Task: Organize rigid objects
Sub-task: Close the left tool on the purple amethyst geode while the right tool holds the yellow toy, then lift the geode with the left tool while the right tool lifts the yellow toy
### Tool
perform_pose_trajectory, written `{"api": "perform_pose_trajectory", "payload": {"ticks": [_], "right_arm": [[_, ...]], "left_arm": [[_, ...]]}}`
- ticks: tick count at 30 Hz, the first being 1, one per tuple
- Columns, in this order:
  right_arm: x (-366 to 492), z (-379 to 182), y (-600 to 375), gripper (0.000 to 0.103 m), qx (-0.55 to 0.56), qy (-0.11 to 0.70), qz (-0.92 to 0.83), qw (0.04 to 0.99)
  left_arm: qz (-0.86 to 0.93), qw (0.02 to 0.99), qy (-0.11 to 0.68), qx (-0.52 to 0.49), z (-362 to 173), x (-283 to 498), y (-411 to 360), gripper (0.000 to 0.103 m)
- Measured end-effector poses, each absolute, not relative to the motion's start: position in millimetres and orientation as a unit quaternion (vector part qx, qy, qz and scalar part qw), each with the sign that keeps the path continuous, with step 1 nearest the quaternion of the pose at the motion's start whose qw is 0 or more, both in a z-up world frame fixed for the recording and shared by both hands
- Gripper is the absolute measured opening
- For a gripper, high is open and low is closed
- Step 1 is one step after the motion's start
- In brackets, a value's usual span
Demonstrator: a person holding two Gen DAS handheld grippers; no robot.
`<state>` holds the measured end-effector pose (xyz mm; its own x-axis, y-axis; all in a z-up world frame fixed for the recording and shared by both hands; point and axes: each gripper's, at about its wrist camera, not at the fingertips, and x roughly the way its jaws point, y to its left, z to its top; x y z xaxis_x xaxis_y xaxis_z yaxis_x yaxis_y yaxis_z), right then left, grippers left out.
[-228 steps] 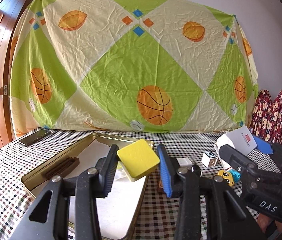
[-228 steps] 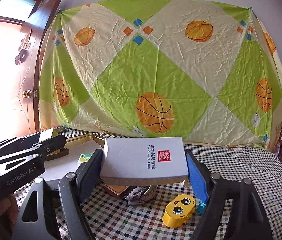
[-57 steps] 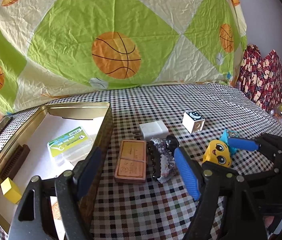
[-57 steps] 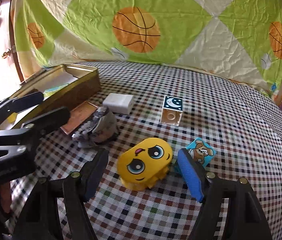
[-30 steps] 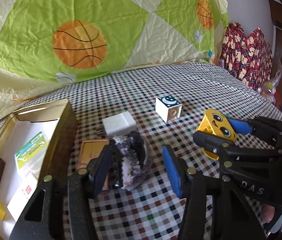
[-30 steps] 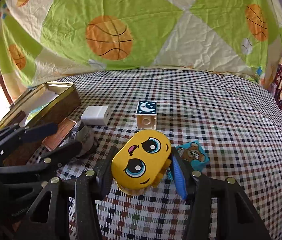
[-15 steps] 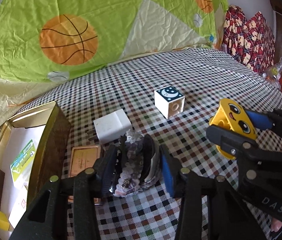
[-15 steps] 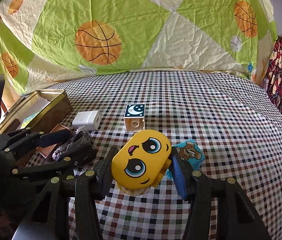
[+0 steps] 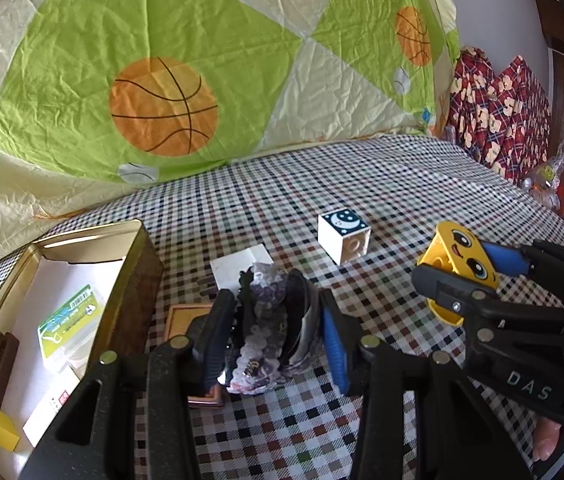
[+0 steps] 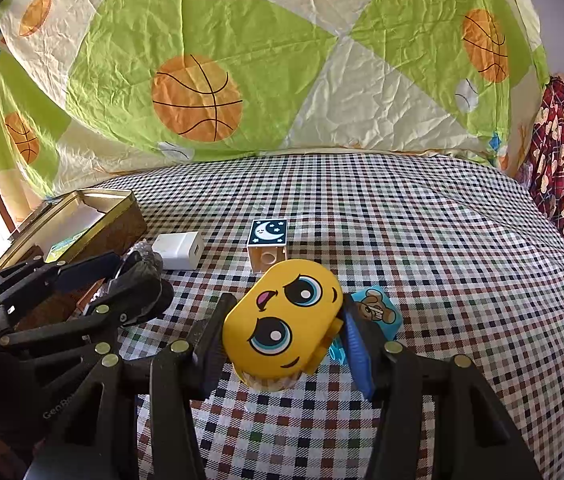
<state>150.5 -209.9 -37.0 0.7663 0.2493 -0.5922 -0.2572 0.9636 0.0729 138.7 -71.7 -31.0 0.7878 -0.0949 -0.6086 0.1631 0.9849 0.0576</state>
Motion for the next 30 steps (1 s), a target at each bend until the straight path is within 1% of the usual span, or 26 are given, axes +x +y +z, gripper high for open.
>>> {"api": "perform_pose_trajectory", "payload": {"ticks": [21, 30], "right_arm": [[142.2, -32.9, -207.8, 0.054, -0.015, 0.291, 0.131, 0.948], [140.8, -31.9, -208.3, 0.054, -0.012, 0.285, 0.133, 0.949]], "left_arm": [[-0.039, 0.971, 0.234, 0.033, -13.3, 113.6, -59.5, 0.042], [-0.03, 0.976, 0.213, 0.036, -9.5, 105.9, -59.5, 0.042]]}}
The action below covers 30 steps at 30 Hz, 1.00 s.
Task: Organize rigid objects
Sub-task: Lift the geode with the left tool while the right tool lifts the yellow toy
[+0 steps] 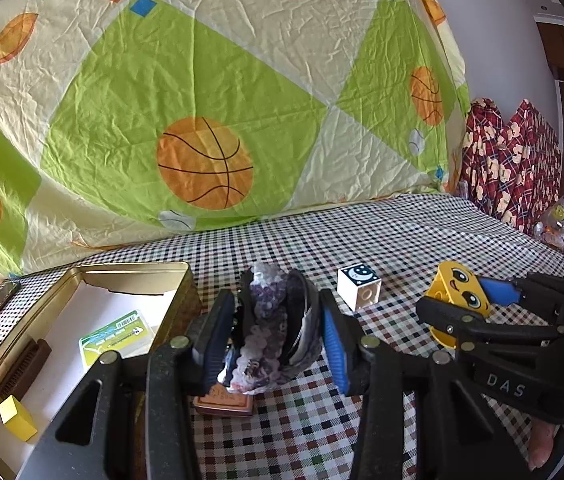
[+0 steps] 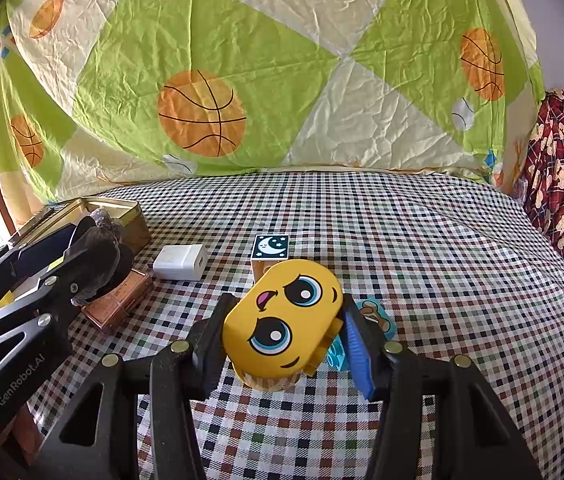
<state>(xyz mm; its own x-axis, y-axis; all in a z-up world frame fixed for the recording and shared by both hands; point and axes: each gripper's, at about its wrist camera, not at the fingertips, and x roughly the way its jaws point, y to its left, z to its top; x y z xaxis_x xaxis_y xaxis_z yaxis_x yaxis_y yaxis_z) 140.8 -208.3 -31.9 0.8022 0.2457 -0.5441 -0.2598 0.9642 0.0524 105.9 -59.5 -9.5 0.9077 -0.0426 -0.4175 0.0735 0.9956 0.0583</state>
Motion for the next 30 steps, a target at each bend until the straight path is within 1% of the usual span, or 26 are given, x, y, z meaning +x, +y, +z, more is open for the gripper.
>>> {"api": "perform_pose_trajectory", "payload": {"ticks": [30], "right_arm": [[118.5, -20.6, -213.2, 0.054, -0.013, 0.214, 0.139, 0.967]], "left_arm": [[0.0, 0.988, 0.153, 0.001, -0.7, 78.4, -43.4, 0.042]]}}
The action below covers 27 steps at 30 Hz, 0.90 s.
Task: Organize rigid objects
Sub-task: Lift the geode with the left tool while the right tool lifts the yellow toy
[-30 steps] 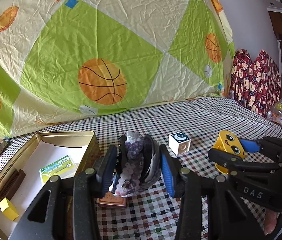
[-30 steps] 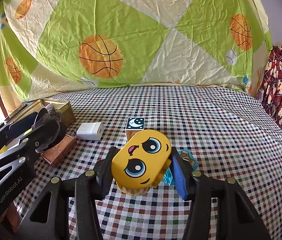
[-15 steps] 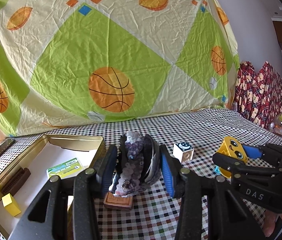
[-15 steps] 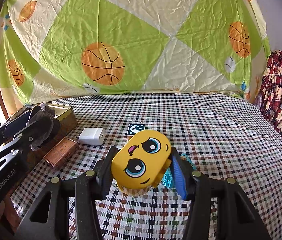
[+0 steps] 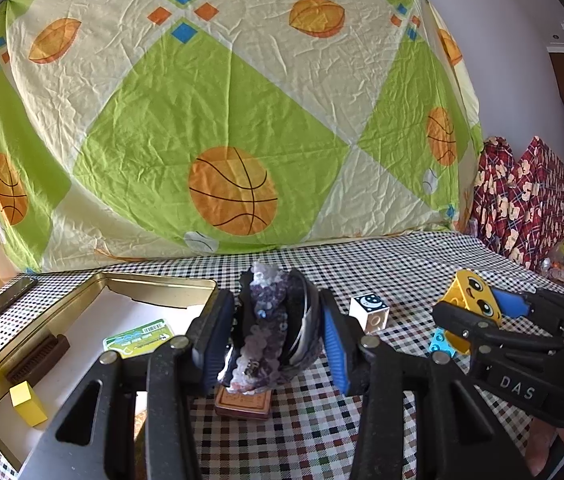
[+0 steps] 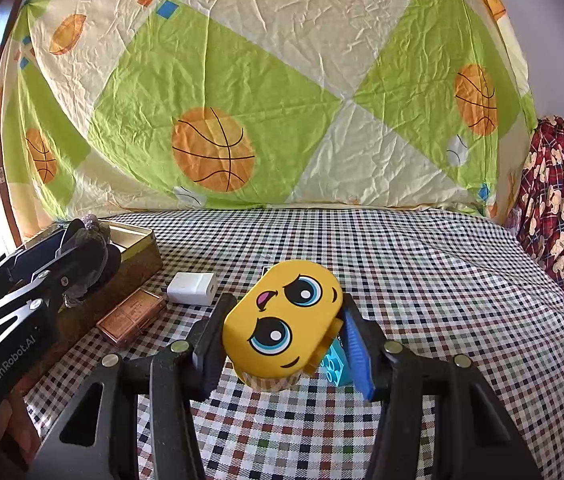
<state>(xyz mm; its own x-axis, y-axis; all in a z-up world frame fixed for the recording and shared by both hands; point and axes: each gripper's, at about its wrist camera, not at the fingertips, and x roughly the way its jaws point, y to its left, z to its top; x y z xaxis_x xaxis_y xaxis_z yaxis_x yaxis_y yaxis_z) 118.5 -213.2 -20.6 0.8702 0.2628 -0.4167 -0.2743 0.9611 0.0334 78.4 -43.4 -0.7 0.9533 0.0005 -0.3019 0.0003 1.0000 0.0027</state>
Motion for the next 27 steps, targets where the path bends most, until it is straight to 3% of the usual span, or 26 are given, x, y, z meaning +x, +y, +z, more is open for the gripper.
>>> {"api": "perform_pose_trajectory", "payload": {"ticks": [27], "right_arm": [[101.7, -12.0, -209.0, 0.054, -0.022, 0.159, 0.141, 0.977]], "left_arm": [[0.032, 0.99, 0.134, -0.017, 3.4, 59.3, -31.5, 0.042]]}}
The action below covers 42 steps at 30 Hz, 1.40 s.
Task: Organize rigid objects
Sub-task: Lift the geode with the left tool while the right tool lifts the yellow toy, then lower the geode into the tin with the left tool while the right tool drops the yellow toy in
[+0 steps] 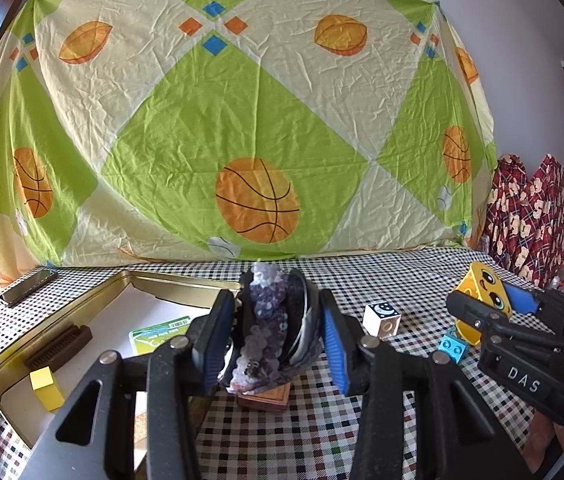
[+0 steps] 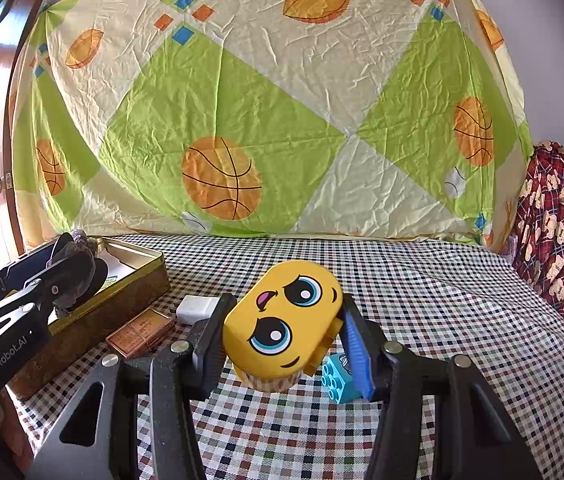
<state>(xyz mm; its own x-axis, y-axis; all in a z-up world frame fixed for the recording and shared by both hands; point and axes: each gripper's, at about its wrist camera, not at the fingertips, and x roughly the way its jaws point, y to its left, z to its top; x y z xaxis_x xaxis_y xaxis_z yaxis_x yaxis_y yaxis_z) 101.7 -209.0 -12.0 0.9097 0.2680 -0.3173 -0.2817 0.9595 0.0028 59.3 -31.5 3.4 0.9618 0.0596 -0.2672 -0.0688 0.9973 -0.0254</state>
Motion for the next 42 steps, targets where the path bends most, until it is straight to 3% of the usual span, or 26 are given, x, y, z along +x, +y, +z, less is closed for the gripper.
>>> {"api": "perform_pose_trajectory", "payload": {"ticks": [42], "right_arm": [[88.5, -6.3, -174.1, 0.054, -0.064, 0.113, 0.2, 0.971]], "left_arm": [[0.043, 0.988, 0.138, -0.052, 3.6, 41.5, -2.2, 0.042]]}}
